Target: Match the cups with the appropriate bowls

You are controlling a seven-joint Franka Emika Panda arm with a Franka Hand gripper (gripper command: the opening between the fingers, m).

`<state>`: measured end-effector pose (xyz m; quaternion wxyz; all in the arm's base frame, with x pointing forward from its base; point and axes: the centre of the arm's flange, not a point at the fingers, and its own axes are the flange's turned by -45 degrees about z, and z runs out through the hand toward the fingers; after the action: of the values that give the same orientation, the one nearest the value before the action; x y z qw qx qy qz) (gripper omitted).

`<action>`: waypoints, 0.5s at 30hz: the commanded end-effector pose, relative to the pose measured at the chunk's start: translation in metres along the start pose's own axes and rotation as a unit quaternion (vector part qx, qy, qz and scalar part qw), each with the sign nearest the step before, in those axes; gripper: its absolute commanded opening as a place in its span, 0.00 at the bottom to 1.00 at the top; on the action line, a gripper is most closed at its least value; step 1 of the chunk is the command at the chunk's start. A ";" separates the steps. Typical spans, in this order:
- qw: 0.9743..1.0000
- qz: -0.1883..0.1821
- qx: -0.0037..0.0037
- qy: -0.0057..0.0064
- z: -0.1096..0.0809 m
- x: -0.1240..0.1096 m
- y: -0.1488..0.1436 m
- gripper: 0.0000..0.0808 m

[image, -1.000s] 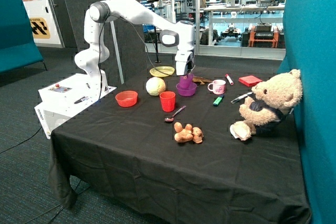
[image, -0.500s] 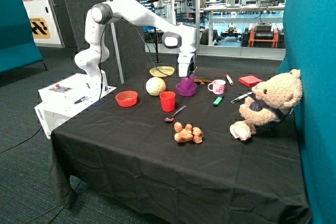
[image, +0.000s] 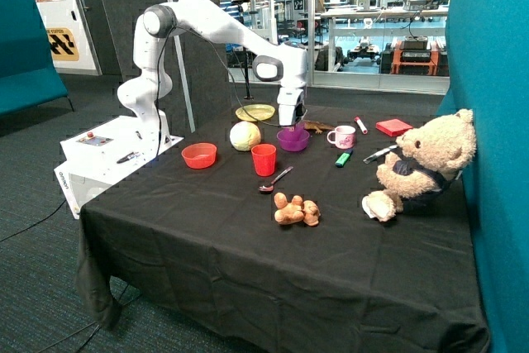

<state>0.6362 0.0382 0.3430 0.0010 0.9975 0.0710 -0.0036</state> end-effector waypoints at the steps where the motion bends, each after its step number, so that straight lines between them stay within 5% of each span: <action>1: 1.000 -0.005 0.001 0.004 0.006 -0.007 0.005 0.00; 3: 1.000 -0.007 0.001 0.004 0.004 -0.006 0.006 0.03; 7: 1.000 -0.011 0.001 0.004 0.000 -0.005 0.007 0.26; 15: 1.000 -0.020 0.001 0.004 -0.002 -0.004 0.008 0.56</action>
<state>0.6325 0.0312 0.3426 0.0014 0.9965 0.0835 -0.0009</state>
